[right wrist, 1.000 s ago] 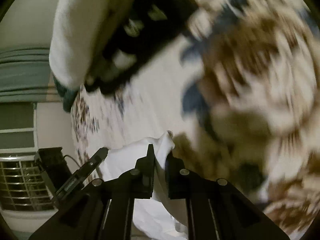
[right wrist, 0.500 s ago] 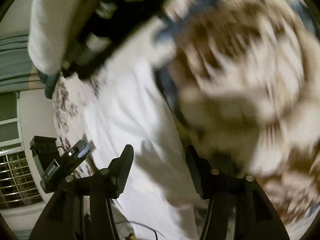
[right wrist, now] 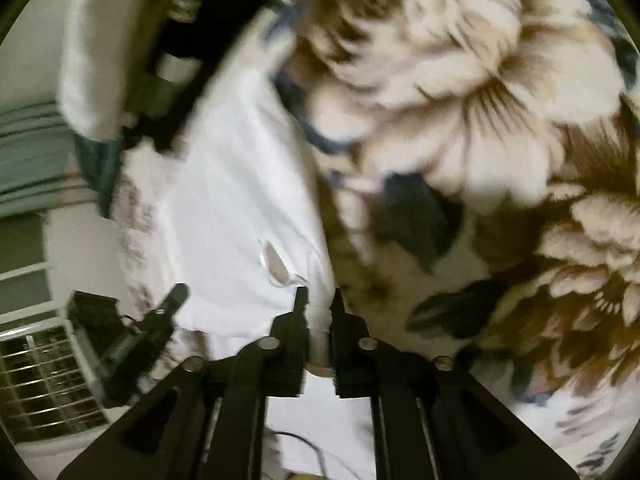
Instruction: Fold small clothes
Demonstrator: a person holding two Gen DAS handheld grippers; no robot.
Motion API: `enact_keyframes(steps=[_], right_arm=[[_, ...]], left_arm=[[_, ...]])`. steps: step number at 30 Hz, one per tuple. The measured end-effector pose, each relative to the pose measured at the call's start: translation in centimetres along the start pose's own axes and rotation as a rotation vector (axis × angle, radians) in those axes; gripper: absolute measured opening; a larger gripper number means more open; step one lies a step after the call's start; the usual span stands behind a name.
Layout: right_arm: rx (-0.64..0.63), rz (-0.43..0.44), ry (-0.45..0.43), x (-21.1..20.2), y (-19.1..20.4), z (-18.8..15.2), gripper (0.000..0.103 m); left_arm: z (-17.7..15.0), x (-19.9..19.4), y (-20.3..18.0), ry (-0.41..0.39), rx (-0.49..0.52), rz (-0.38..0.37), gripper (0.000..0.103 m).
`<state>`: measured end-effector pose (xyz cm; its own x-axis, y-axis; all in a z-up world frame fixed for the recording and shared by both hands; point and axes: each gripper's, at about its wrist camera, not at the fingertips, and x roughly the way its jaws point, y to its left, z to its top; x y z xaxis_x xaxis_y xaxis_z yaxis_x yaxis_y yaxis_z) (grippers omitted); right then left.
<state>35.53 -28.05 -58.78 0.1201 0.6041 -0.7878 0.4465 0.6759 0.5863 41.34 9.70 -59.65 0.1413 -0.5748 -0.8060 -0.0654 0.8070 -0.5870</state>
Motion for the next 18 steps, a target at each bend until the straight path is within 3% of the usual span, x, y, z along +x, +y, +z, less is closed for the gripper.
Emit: enact_keyframes(steps=[1,2,3,5,7,11,15,18], right_arm=[[0.010,-0.020,0.019,0.5,-0.2,0.3,0.023],[0.009,-0.030,0.028,0.5,-0.3,0.4,0.036],[0.004,-0.026,0.030,0.0,-0.6,0.2,0.047],[-0.018,-0.015,0.029,-1.0,-0.7,-0.7,0.054],[-0.044,-0.022,0.049,-2.1,-1.1,-2.9,0.056],[-0.034,-0.046,0.139,-2.5,-3.8,-8.6,0.056],[0.056,-0.056,0.246,-0.7,-8.0,-15.1,0.056],[0.111,-0.047,0.279,1.3,-10.2,-18.2,0.056]], left_arm=[[-0.4,-0.4,0.2,0.002,-0.006,-0.006,0.023],[-0.9,-0.9,0.3,-0.002,-0.010,-0.031,0.029],[-1.7,-1.8,0.5,-0.011,-0.015,-0.045,0.043],[-3.6,-3.4,1.0,-0.024,-0.027,-0.044,0.058],[-6.5,-5.2,1.7,-0.022,-0.039,-0.025,0.058],[-12.9,-6.1,3.7,0.063,-0.076,0.043,0.058],[-18.0,-4.5,5.7,0.164,-0.122,0.103,0.058],[-20.7,-2.7,6.6,0.220,-0.144,0.107,0.058]])
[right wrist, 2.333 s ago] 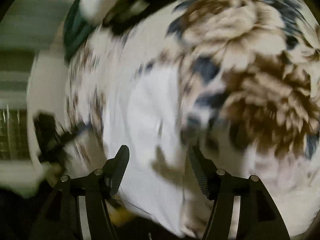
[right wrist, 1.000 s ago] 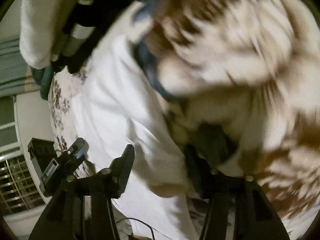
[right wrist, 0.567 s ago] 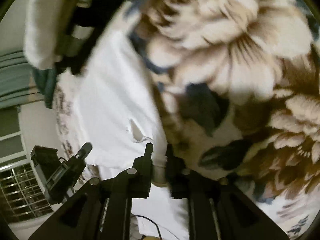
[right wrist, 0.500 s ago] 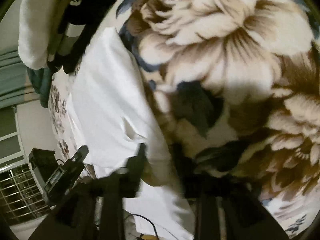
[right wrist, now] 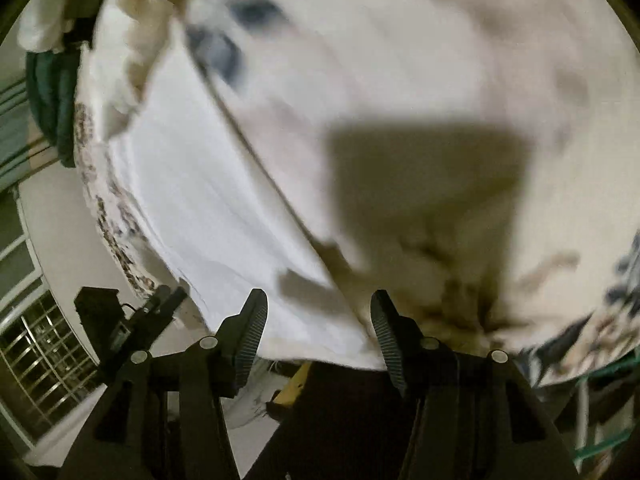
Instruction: Fold small clothes
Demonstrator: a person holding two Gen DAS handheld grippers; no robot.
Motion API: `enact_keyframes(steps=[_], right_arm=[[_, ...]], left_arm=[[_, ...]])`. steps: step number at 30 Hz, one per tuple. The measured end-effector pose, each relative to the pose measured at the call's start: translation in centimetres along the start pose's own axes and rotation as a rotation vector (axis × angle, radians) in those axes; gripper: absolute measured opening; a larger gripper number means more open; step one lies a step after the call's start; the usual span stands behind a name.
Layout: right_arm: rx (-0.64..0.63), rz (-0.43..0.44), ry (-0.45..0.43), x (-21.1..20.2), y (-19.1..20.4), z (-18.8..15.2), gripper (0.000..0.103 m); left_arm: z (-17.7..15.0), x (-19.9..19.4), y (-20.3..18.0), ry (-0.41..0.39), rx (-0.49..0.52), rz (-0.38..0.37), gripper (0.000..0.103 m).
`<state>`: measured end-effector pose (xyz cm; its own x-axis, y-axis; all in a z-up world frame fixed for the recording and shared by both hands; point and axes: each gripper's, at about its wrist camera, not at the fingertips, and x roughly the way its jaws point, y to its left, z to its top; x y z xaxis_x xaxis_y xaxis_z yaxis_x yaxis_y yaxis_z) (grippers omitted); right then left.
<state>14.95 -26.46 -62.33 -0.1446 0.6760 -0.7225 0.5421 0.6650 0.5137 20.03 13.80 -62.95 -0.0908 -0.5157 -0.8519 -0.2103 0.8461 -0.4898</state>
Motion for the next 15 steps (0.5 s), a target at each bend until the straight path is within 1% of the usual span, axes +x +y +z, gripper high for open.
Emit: enact_keyframes(steps=[3,5,7,8,9,10,12,13,15], right_arm=[[0.030,0.052,0.010,2.0,-0.8,-0.8,0.056],[0.038,0.075,0.013,2.7,-1.3,-1.1,0.056],[0.044,0.088,0.011,3.5,-1.1,-1.3,0.056],[0.041,0.088,0.001,3.8,-0.4,-1.2,0.045],[0.030,0.070,-0.022,3.7,0.2,-1.4,0.019],[0.018,0.068,-0.024,4.0,0.8,-1.7,0.010],[0.007,0.074,-0.041,3.6,1.6,-2.0,0.004],[0.002,0.084,-0.041,3.4,2.0,-2.3,0.004],[0.000,0.112,-0.044,2.7,2.7,-2.6,0.003]], left_arm=[[-1.1,1.9,-0.2,0.030,0.011,0.001,0.058],[-1.5,2.0,-1.2,-0.010,0.041,0.015,0.055],[-1.8,1.6,-2.1,-0.038,0.068,0.023,0.014],[-1.9,1.4,-2.6,-0.039,0.080,0.041,0.003],[-2.1,1.0,-2.9,-0.052,0.087,0.051,0.003],[-2.2,0.5,-3.3,-0.058,0.085,0.045,0.003],[-2.4,-0.3,-3.3,-0.064,0.066,0.025,0.003],[-2.4,-0.7,-3.2,-0.065,0.053,0.012,0.003],[-2.5,-1.9,-3.3,-0.068,0.005,-0.043,0.003]])
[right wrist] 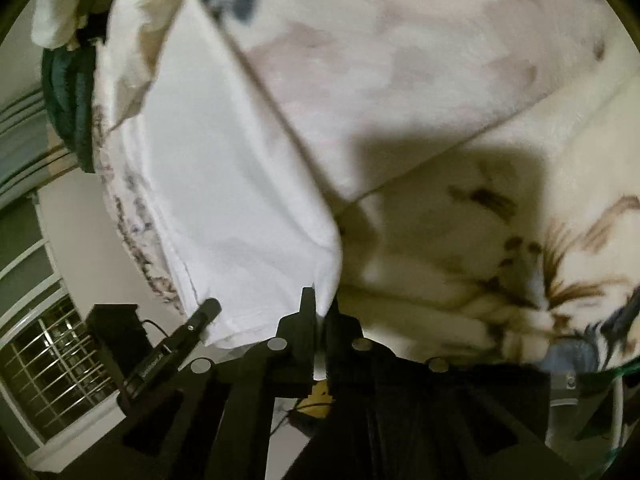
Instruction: Fold small clothes
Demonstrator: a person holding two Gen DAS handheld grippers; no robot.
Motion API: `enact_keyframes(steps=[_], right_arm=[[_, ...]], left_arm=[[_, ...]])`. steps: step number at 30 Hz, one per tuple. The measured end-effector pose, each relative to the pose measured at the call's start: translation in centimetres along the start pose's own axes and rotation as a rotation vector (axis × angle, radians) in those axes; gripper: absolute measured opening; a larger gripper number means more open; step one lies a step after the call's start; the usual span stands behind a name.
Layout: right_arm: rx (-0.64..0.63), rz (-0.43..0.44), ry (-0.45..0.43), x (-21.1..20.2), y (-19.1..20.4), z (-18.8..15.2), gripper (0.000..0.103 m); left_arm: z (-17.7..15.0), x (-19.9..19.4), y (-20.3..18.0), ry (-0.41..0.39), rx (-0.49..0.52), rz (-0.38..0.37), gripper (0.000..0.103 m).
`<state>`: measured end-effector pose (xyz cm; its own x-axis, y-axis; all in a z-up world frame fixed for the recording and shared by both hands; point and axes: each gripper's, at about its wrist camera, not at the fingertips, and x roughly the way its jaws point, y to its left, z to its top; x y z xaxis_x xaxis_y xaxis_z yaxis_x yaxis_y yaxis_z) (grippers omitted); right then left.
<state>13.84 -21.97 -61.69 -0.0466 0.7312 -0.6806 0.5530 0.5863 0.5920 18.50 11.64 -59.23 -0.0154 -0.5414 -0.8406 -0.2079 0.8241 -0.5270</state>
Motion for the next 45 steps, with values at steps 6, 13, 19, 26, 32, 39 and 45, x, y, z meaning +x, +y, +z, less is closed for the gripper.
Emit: enact_keyframes(steps=[6,13,19,26,32,39,45], right_arm=[[0.002,0.148,-0.030,-3.8,4.7,0.8,0.003],[-0.042,0.238,-0.189,-10.0,12.1,8.8,0.003],[-0.020,0.281,-0.339,-11.7,18.1,20.1,0.004],[0.006,0.296,-0.399,-13.0,18.8,25.4,0.049],[-0.116,0.148,-0.389,-12.6,16.9,22.8,0.050],[-0.169,0.014,-0.370,-9.3,18.7,25.9,0.050],[-0.128,0.033,-0.488,-13.0,19.8,28.2,0.050]], left_arm=[[4.1,-3.8,-2.1,-0.068,-0.095,-0.179,0.003],[16.3,-5.0,-9.0,-0.212,-0.001,-0.298,0.003],[27.1,-3.6,-10.7,-0.243,0.032,-0.312,0.011],[29.0,-5.9,-7.8,-0.336,-0.007,-0.305,0.057],[27.6,-3.0,-7.4,-0.278,0.109,-0.126,0.057],[32.9,2.4,-11.2,-0.226,0.137,-0.101,0.057],[35.4,-0.1,-11.5,-0.292,0.138,-0.114,0.057]])
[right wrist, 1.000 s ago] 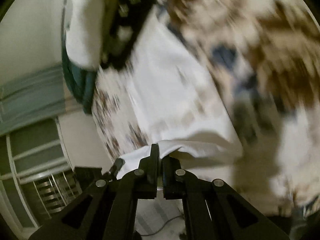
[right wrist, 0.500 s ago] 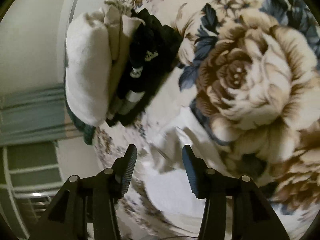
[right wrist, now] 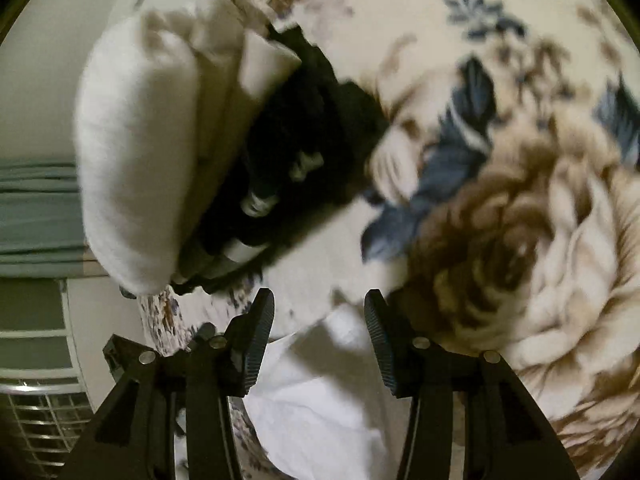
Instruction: Fold small clothes
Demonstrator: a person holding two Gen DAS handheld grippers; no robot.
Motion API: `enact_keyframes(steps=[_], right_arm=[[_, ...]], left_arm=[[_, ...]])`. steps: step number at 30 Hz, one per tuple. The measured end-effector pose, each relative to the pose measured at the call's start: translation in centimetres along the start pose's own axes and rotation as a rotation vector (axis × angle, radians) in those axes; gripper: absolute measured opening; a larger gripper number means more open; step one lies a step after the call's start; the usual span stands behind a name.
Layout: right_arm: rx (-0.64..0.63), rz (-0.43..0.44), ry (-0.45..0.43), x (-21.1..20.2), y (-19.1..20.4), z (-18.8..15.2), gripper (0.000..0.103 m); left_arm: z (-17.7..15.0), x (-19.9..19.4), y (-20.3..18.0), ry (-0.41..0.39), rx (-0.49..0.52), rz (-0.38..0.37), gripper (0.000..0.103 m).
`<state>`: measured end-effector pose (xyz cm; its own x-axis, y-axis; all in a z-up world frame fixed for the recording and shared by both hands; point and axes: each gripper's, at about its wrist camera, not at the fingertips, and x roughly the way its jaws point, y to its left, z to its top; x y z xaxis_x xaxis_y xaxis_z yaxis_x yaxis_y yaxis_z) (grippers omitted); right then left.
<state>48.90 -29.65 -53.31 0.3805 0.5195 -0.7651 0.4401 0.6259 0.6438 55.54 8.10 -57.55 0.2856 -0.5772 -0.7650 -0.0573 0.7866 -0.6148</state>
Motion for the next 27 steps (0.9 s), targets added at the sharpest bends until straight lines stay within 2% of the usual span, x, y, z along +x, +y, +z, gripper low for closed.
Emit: enact_keyframes(steps=[3,7,8,9,10,12,16,20,22,23,24,27], right_arm=[[-0.058,-0.033,0.027,-1.0,-0.3,-0.9,0.050],[-0.079,-0.083,0.109,0.8,-1.8,-1.7,0.050],[-0.078,-0.073,0.125,1.5,-2.1,-1.7,0.045],[-0.079,-0.066,0.124,1.8,-2.2,-1.7,0.018],[-0.079,-0.070,0.118,2.1,-2.1,-1.6,0.006],[-0.070,-0.084,0.075,2.0,-1.9,-1.0,0.002],[-0.060,-0.135,0.028,2.0,-1.7,0.8,0.002],[-0.120,-0.244,0.080,3.0,-1.3,1.6,0.004],[-0.134,-0.260,0.102,1.9,-1.2,1.2,0.016],[-0.134,-0.249,0.100,0.9,-1.4,0.7,0.029],[-0.130,-0.235,0.100,-0.2,-1.7,-0.1,0.039],[-0.109,-0.180,0.128,-2.7,-2.9,-3.0,0.040]], left_arm=[[-1.3,-0.7,0.8,0.034,0.016,-0.003,0.057],[-3.0,0.9,1.8,0.105,0.014,-0.005,0.054],[-3.3,1.2,1.7,0.095,0.024,-0.015,0.049],[-3.4,1.2,1.4,0.082,0.035,-0.022,0.016],[-3.4,1.2,1.2,0.074,0.049,-0.012,0.006],[-2.9,0.6,1.4,0.033,0.030,-0.026,0.004],[-1.3,0.2,4.0,0.009,-0.065,-0.036,0.004],[-0.9,-0.6,5.2,0.075,-0.119,-0.102,0.007],[-1.5,-1.6,5.2,0.095,-0.106,-0.104,0.027],[-1.8,-2.1,5.0,0.098,-0.101,-0.104,0.044],[-2.6,-3.0,5.1,0.096,-0.097,-0.111,0.053],[-5.4,-5.2,4.9,0.098,-0.084,-0.105,0.054]])
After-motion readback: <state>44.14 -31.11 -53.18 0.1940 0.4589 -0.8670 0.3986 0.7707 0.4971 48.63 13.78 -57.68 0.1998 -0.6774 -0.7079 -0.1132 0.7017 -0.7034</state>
